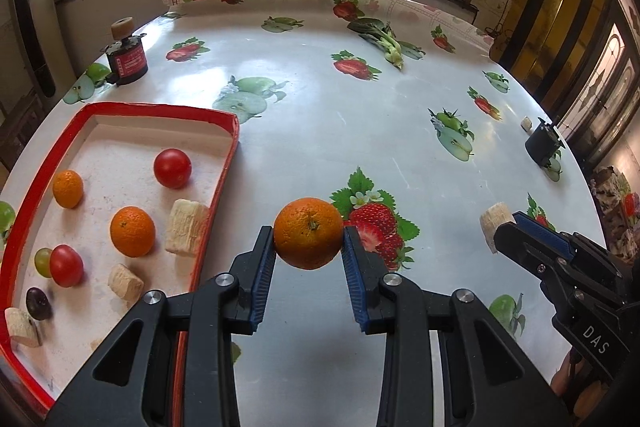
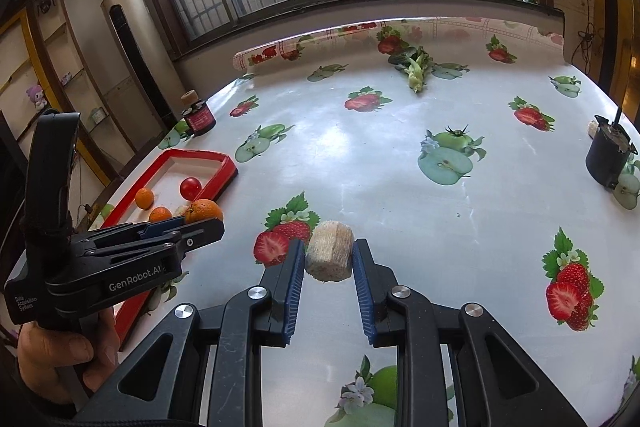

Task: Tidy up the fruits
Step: 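Carry the orange and cork over the red tray with both tools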

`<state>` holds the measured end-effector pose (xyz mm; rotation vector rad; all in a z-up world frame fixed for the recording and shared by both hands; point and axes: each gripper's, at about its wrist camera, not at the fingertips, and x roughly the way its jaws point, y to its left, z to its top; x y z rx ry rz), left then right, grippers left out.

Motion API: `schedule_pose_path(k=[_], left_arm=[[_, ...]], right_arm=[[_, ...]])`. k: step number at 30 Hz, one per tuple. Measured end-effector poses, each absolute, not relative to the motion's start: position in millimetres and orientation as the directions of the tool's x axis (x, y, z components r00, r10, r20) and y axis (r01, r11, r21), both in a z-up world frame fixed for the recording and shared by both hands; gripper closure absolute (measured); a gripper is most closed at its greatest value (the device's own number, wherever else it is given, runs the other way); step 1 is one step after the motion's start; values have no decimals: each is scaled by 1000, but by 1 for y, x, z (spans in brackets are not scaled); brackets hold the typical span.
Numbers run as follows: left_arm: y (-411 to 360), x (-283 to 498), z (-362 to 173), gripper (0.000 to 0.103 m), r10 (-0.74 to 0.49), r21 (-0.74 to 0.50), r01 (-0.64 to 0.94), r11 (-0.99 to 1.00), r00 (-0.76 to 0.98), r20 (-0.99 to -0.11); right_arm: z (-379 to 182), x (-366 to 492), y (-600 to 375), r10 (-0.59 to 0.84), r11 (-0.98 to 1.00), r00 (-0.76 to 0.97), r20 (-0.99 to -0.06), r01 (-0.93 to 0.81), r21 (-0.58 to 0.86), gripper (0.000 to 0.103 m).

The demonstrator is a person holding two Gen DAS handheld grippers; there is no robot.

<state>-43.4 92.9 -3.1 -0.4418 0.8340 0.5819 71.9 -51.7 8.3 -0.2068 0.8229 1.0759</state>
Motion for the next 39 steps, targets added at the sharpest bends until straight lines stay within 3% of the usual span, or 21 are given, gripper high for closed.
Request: schedule_pose_path(k=[21, 39], left_arm=[[126, -112, 10, 72, 447, -78, -734, 675, 491, -748], [160, -170, 10, 72, 468, -120, -795, 595, 464, -752]], right_arm=[[18, 28, -6, 720, 385, 156, -676, -901, 202, 78], [17, 1, 37, 723, 306, 94, -684, -932, 196, 78]])
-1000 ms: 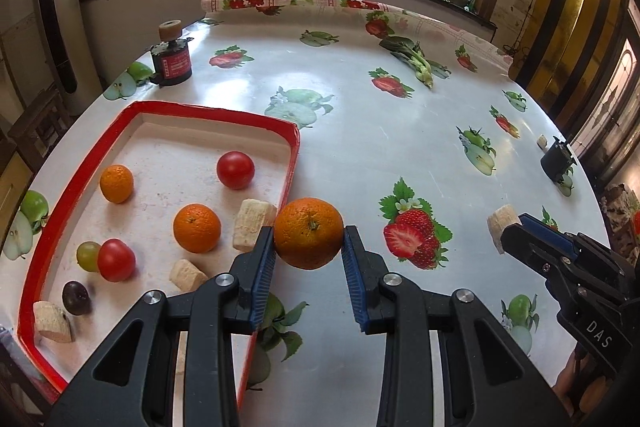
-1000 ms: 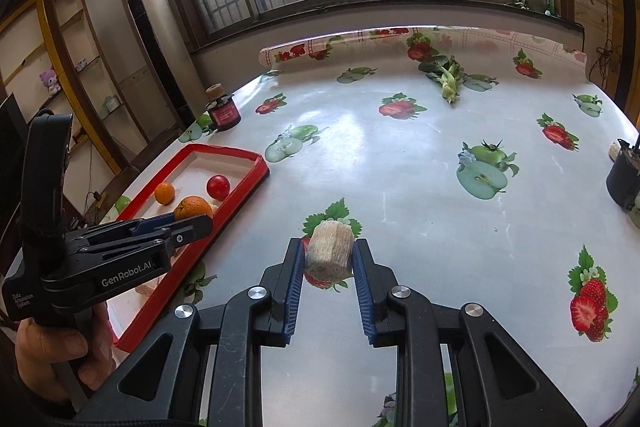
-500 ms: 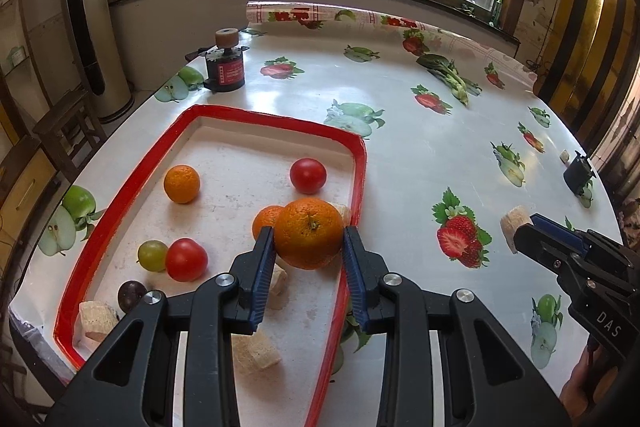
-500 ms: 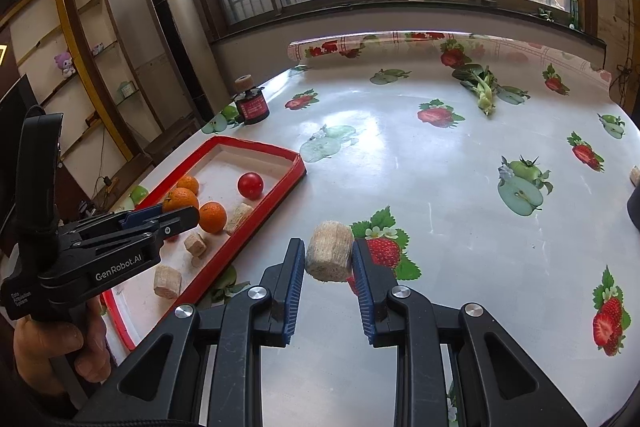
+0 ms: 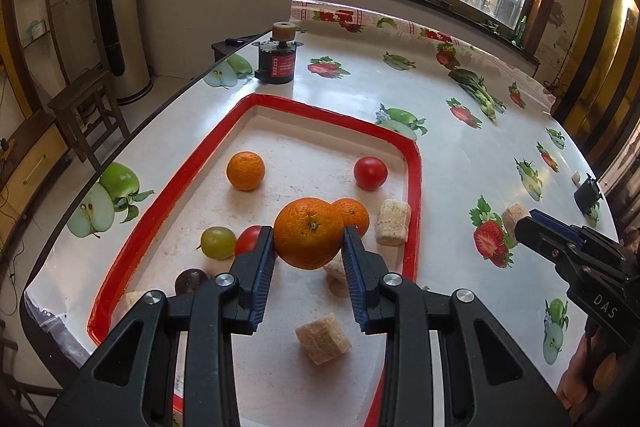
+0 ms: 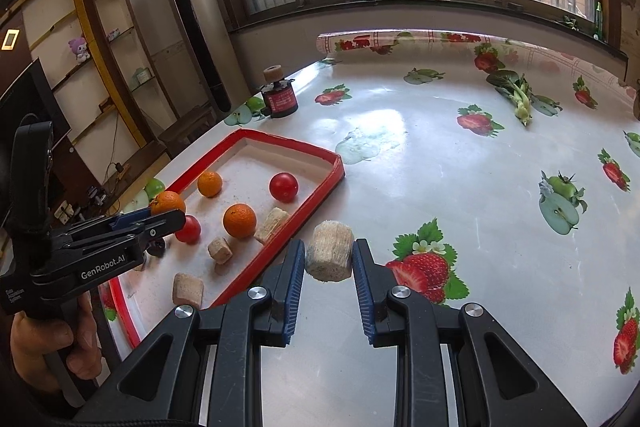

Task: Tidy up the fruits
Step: 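Carry the orange and cork over the red tray with both tools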

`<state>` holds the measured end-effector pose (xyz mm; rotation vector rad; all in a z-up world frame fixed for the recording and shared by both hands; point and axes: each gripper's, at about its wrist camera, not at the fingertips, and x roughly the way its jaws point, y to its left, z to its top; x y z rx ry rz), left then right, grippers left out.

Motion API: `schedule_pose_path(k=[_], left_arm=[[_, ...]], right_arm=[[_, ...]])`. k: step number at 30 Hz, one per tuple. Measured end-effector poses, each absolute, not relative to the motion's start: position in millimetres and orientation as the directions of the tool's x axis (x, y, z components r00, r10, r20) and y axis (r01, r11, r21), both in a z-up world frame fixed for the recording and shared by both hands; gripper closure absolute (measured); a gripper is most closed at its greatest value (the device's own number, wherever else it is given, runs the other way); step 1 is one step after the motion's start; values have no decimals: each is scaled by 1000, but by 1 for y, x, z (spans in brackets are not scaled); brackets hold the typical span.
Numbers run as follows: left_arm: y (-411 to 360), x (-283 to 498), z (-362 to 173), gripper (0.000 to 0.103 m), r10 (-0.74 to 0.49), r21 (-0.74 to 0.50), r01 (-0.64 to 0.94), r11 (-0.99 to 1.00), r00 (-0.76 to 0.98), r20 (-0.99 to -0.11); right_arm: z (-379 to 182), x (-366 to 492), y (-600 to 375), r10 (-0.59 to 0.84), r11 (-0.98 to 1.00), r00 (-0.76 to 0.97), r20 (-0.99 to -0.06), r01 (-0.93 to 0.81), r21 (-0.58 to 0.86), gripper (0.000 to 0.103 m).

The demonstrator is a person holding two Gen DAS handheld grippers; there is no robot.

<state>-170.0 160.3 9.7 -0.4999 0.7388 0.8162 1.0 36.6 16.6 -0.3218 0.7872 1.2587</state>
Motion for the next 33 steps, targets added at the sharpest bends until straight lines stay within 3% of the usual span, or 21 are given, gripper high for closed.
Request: schedule_pose_path(k=[17, 33], left_arm=[[159, -226, 1, 72, 423, -213, -809, 549, 488, -764], [153, -217, -30, 72, 346, -243, -797, 554, 485, -803]], right_arm=[[7, -28, 105, 710, 201, 2, -704, -959, 200, 78], [-9, -50, 185, 674, 130, -47, -737, -975, 180, 78]])
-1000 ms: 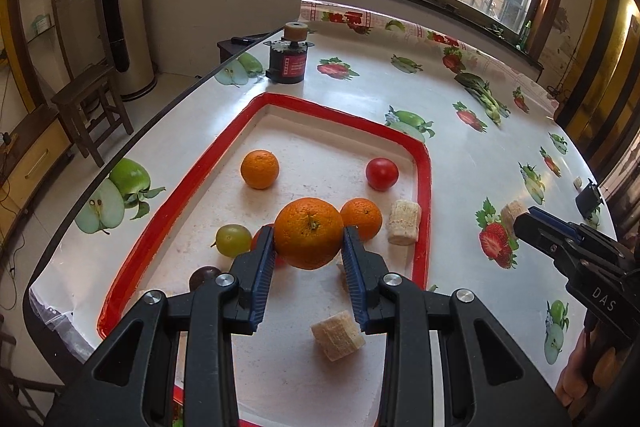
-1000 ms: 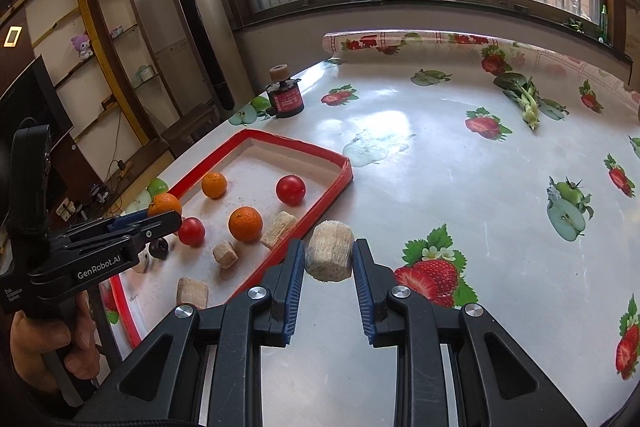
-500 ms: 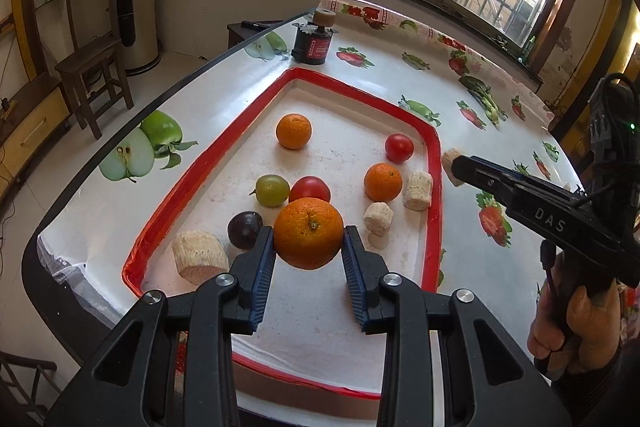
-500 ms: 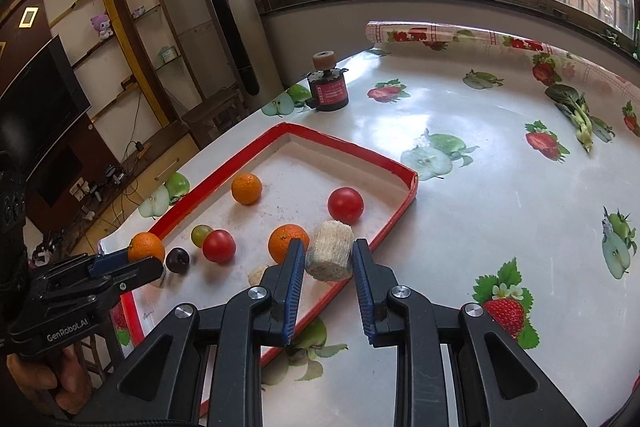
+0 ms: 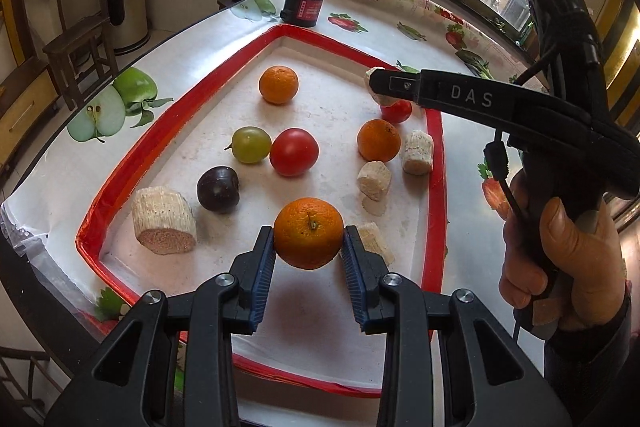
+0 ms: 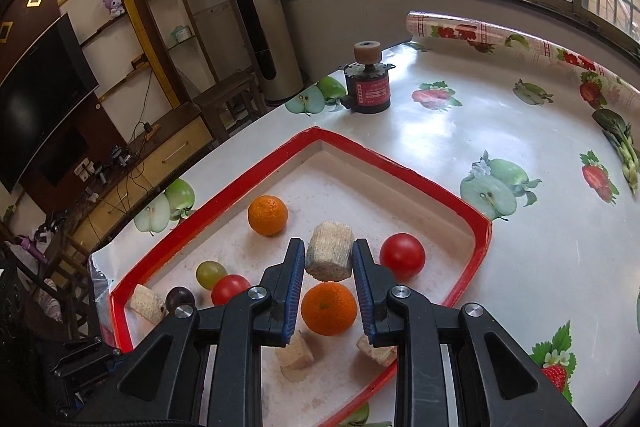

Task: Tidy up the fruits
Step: 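Carry the orange and cork over the red tray with both tools, then open the left tool to drop the orange while the right tool releases the cork in the tray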

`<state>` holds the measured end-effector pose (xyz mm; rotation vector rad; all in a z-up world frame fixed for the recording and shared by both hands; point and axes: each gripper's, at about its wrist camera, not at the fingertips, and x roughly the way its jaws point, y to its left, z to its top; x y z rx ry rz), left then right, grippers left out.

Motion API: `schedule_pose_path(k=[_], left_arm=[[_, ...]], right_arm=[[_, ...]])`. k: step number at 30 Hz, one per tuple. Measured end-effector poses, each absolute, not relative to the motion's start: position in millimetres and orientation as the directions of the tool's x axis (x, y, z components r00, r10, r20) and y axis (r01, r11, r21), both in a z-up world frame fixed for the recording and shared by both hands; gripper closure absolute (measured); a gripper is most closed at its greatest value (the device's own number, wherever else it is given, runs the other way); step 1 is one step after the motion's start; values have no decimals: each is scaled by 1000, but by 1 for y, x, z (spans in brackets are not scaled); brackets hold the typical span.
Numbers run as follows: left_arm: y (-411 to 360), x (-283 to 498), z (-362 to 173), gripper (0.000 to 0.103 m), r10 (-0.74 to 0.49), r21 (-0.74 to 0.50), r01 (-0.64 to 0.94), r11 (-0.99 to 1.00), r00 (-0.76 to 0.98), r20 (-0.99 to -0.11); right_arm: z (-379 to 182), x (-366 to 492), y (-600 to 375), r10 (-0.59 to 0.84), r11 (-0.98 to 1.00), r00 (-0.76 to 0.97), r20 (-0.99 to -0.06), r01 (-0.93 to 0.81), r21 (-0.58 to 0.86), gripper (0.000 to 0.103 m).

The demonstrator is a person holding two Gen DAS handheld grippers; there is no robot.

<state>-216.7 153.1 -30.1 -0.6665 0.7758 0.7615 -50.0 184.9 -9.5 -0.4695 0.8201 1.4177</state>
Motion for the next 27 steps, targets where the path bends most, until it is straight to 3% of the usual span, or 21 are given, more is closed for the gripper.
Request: schedule_pose_path(k=[14, 27], left_arm=[[207, -202, -15, 72, 418, -218, -829, 514, 464, -781], [230, -192, -29, 72, 406, -207, -844, 495, 435, -803]], right_arm=[[-24, -42, 197, 659, 135, -50, -751, -974, 184, 78], [-41, -39, 202, 633, 137, -65, -771, -972, 194, 78]])
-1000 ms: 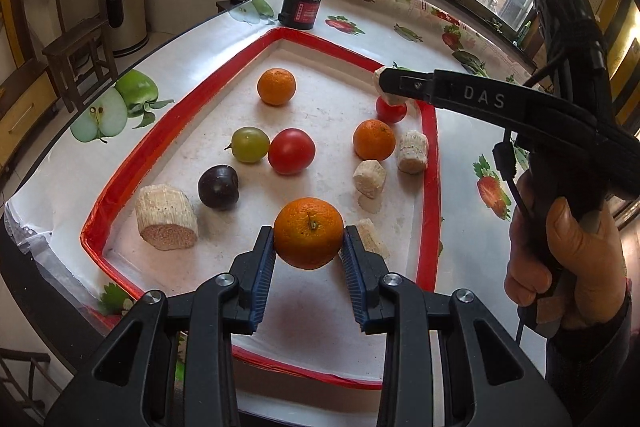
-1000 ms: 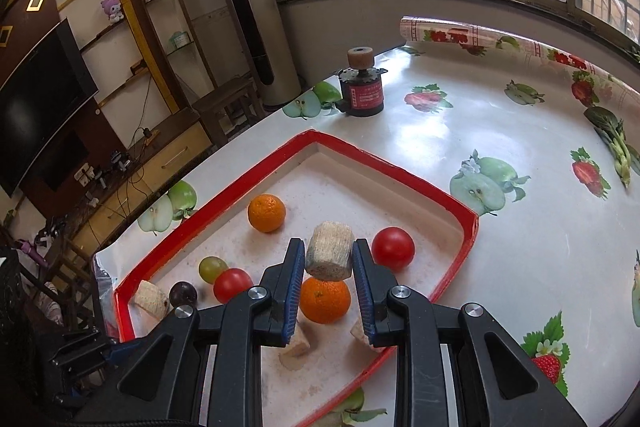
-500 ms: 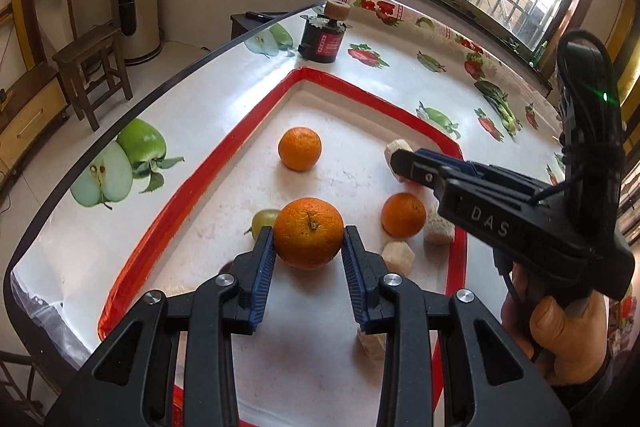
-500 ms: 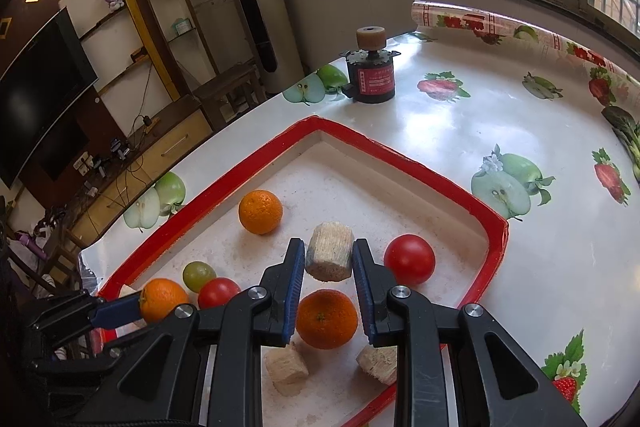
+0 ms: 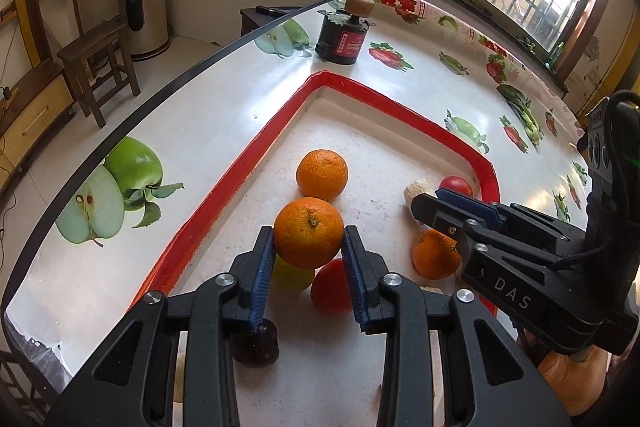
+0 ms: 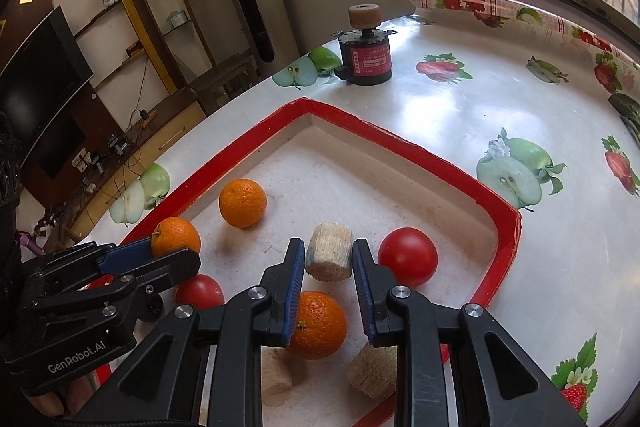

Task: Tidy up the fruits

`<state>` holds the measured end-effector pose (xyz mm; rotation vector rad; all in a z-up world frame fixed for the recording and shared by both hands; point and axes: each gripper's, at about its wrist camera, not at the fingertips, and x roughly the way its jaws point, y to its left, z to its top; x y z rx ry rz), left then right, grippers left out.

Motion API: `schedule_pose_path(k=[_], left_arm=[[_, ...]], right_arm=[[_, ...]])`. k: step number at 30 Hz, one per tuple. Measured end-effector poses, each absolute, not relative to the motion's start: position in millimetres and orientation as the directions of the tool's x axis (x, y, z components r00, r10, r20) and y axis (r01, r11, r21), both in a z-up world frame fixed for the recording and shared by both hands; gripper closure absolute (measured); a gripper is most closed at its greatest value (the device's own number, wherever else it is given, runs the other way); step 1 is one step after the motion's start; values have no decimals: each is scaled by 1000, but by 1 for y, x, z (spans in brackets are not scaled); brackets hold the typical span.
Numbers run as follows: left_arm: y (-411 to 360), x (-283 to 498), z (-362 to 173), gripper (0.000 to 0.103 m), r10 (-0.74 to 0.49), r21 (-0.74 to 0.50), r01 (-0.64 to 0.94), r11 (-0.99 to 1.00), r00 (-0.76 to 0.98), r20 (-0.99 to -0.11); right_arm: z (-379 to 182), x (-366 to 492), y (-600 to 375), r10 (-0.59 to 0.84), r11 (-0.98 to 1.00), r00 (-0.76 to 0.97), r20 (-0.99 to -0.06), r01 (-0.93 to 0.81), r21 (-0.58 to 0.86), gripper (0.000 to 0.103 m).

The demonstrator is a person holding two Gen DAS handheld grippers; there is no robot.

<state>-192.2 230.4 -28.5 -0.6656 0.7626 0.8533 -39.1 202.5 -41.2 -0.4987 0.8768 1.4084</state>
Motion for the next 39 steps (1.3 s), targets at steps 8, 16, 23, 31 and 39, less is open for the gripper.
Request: schedule_pose_path(k=[8, 16, 23, 31, 39], left_arm=[[232, -191, -29, 72, 403, -203, -846, 494, 429, -808], [230, -195, -23, 54, 430, -179, -862, 474, 404, -807], [223, -207, -8, 39, 471, -173, -868, 465, 408, -782], [205, -218, -5, 39, 465, -171, -862, 478, 413, -783], [177, -229, -6, 39, 463, -152, -856, 495, 407, -787]], right_arm=[[-44, -39, 203, 630, 136, -69, -774, -971, 197, 77], [-36, -41, 197, 644, 132, -69, -762, -971, 200, 57], [-19, -41, 176, 673, 135, -60, -737, -970, 203, 53], [-5, -42, 137, 692, 83, -72, -718, -980, 179, 42], [-3, -38, 100, 695, 28, -87, -714, -989, 148, 31]])
